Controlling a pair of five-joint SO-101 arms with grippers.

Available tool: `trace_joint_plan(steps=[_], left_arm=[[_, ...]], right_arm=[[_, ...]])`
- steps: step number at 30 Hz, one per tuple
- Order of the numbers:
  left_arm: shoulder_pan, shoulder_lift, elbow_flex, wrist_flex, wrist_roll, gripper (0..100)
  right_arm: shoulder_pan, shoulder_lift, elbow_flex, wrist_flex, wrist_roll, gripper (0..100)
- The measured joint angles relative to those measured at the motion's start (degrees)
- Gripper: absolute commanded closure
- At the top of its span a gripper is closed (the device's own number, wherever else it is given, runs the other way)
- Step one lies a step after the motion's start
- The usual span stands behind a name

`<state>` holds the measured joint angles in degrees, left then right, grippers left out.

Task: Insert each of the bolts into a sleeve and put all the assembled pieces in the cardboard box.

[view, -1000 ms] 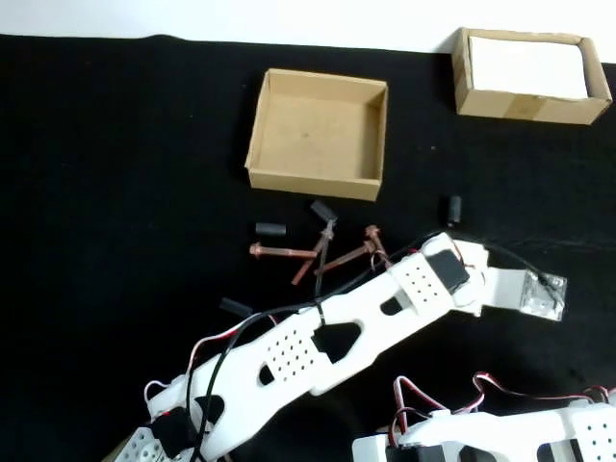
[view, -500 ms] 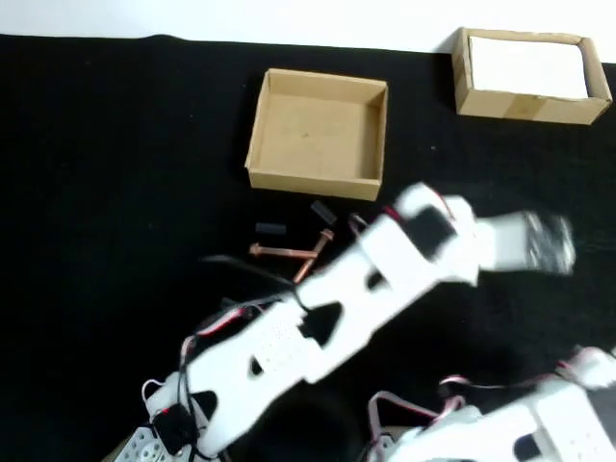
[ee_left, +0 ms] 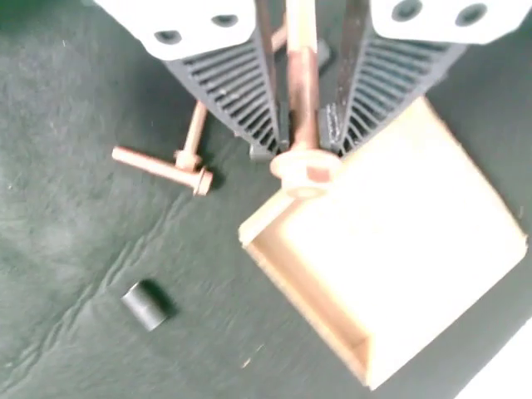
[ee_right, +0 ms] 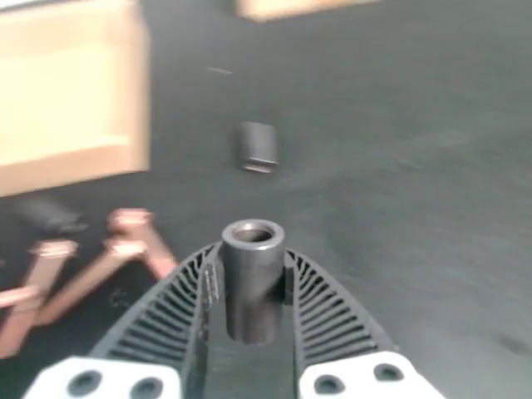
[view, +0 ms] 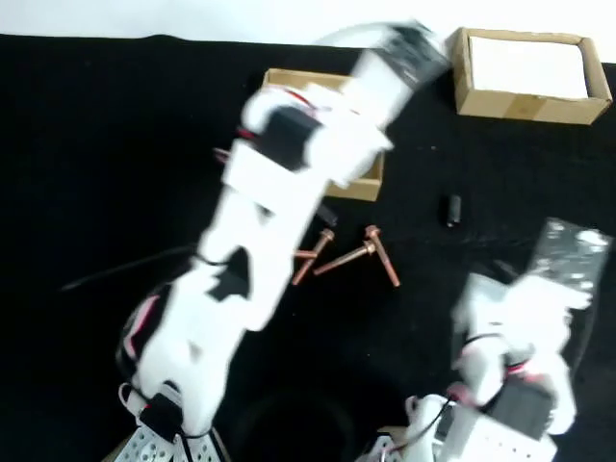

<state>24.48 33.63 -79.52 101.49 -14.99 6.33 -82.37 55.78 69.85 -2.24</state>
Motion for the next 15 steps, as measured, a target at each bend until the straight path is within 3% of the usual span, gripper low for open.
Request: trace_joint_plan(steps=[4, 9, 15], left_arm=[[-2.7, -12.9, 14.7, 0.0, 0.0, 99], [-2.4, -33.8, 35.4, 0.0, 0.0, 99], [-4.3, -55.1, 55.6, -3.5, 0.0, 99]], right_arm=[[-11.3, -3.4, 0.0, -0.2, -4.4, 99.1], [-17.1, -8.8, 2.9, -7.3, -10.8, 99.1], [-22.5, -16.7, 12.1, -15.6, -7.7, 99.1]])
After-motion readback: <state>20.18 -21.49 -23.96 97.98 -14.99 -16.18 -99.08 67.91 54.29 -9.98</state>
